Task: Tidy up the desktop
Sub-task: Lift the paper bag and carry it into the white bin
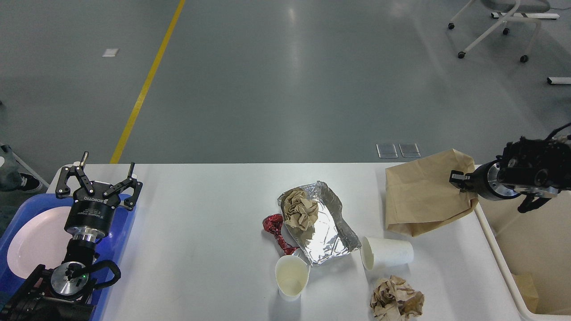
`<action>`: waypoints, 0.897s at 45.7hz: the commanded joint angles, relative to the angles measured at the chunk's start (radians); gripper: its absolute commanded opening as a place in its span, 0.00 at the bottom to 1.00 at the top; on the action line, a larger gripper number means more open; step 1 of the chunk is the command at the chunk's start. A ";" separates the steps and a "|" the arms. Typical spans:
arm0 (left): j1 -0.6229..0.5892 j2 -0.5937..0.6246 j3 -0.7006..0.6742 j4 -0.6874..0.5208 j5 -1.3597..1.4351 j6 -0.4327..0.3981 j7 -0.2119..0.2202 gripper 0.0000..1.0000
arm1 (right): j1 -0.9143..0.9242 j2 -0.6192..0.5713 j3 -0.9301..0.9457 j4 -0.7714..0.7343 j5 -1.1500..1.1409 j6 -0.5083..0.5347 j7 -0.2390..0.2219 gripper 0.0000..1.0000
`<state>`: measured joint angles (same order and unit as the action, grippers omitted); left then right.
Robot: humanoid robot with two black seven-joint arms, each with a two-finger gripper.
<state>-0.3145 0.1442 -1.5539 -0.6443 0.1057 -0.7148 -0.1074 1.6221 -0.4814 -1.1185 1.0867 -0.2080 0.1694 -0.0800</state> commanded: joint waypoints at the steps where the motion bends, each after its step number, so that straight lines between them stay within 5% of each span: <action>1: 0.000 0.000 0.000 0.000 0.000 0.000 0.000 0.96 | 0.211 -0.002 -0.102 0.125 0.002 0.062 0.000 0.00; 23: 0.000 0.000 0.000 0.000 0.000 0.000 0.000 0.96 | 0.867 -0.077 -0.215 0.495 -0.120 0.453 -0.003 0.00; 41: 0.000 0.000 0.000 0.000 0.000 0.000 0.000 0.96 | 0.983 -0.094 -0.224 0.579 -0.125 0.467 -0.006 0.00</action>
<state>-0.3145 0.1445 -1.5539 -0.6443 0.1058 -0.7148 -0.1068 2.6026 -0.5727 -1.3376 1.6719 -0.3367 0.6503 -0.0856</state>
